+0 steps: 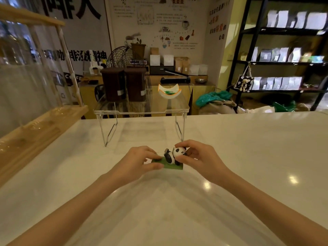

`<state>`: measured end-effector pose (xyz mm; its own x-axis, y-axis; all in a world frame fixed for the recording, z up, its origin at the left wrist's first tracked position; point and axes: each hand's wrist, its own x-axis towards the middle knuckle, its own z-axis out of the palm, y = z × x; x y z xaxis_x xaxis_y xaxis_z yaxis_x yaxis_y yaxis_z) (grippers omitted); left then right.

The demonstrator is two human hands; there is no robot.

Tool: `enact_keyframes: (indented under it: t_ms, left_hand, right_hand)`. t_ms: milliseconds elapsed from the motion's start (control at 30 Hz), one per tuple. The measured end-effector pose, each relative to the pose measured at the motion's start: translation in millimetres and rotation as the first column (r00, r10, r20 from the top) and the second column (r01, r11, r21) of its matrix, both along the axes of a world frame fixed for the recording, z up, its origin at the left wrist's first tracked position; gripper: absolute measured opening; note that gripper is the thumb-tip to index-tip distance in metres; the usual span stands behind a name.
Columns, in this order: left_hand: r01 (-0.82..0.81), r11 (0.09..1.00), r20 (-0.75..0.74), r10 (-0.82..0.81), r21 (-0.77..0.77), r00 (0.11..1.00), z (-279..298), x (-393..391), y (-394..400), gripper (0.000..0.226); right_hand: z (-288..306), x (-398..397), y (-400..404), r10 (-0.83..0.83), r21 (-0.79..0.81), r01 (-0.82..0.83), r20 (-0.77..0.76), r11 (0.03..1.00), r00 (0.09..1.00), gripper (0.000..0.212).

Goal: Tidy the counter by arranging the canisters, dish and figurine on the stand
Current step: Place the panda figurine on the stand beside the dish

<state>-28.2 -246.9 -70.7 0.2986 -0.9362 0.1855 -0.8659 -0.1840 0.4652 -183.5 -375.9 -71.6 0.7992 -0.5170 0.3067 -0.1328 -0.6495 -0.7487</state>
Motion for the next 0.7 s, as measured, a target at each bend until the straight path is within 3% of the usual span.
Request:
enact_keyframes:
  t_ms: [367,700]
  left_hand:
    - [-0.044,0.934,-0.038,0.032,-0.354,0.999,81.4,43.6,-40.8,0.024]
    - [-0.070,0.937,0.024,0.083,-0.341,0.996,91.5,82.1,-121.4,0.029]
  right_hand:
    - [82.7,47.5,-50.0,0.020,-0.095,0.001,0.223,0.995,0.975,0.029]
    - [93.7,93.9,-113.1,-0.105,-0.220,0.144,0.183,0.965,0.978,0.032]
